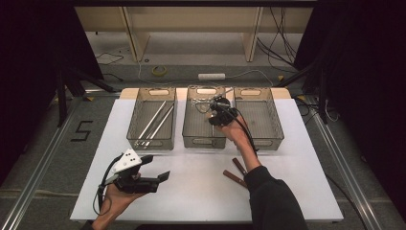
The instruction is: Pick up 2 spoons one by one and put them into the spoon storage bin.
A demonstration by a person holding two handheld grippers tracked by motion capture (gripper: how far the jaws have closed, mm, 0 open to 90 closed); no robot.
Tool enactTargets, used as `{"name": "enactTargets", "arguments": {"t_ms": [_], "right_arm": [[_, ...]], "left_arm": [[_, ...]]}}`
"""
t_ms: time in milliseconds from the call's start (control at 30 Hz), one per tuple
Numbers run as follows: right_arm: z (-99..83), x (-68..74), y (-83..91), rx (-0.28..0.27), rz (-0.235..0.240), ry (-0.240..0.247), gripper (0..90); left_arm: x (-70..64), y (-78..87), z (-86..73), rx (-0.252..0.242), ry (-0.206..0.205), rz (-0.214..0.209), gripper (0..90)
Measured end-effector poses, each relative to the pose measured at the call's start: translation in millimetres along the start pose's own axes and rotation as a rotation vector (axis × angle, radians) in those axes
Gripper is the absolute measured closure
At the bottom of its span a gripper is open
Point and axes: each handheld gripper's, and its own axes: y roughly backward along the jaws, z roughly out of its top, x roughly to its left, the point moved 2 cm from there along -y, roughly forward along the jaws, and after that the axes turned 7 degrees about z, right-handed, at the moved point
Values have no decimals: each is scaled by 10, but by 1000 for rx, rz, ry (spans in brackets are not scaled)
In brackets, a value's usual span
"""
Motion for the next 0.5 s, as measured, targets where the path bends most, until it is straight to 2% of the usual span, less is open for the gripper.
{"name": "enactTargets", "arguments": {"t_ms": [167,233,300,500], "right_arm": [[21,-22,-35,3,-15,-5,758],[32,-24,-40,3,2,-12,643],[45,-16,-20,2,6,-19,617],[60,-4,102,-47,28,-23,554]], "left_arm": [[-1,0,0,0,1,-1,155],[-1,1,0,-1,5,0,154],[0,1,0,-1,5,0,155],[-3,2,-1,-1,3,1,155]]}}
